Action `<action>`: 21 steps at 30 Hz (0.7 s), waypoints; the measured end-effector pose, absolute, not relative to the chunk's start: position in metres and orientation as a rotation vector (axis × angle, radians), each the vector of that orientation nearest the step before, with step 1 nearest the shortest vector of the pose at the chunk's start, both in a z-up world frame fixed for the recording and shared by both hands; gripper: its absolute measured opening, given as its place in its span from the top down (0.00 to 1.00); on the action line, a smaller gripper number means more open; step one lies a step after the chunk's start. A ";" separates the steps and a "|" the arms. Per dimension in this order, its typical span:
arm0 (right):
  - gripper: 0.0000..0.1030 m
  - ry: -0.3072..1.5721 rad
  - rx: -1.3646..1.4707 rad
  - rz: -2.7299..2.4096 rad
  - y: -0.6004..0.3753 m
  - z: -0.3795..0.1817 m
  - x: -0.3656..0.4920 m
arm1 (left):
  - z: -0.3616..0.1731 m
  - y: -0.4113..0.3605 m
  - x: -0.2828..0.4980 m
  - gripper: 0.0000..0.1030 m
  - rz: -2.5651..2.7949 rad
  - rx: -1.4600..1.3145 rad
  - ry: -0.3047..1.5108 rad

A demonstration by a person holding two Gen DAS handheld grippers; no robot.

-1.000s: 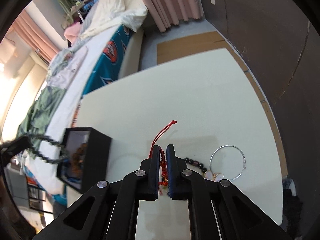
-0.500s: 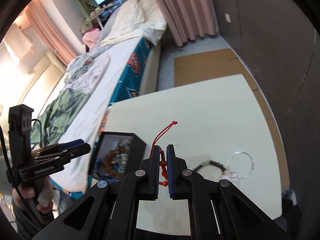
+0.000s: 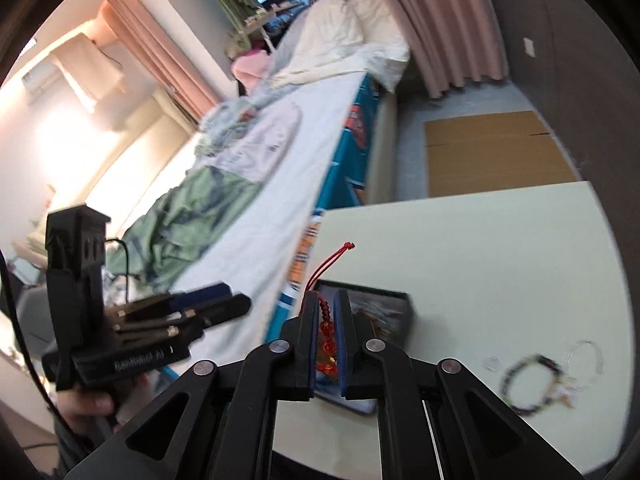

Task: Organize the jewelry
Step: 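Lower the red string bracelet into the black box and open the right tool, then reach the left tool to the dark bead bracelet and grasp it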

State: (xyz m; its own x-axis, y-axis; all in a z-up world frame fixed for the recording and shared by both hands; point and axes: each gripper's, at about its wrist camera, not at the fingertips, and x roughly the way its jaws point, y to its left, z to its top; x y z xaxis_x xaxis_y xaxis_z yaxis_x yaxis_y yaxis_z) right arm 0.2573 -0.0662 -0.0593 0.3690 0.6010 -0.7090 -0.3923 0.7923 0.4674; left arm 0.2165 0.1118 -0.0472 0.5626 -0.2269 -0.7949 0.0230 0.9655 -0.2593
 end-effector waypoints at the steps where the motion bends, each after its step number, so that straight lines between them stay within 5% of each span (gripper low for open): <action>1: 0.39 1.031 0.241 0.626 -0.066 -0.064 0.259 | -0.045 0.113 0.215 0.33 -0.141 -0.230 0.952; 21: 0.35 1.033 0.333 0.422 -0.178 -0.078 0.241 | -0.035 0.051 0.221 0.29 -0.263 -0.161 0.932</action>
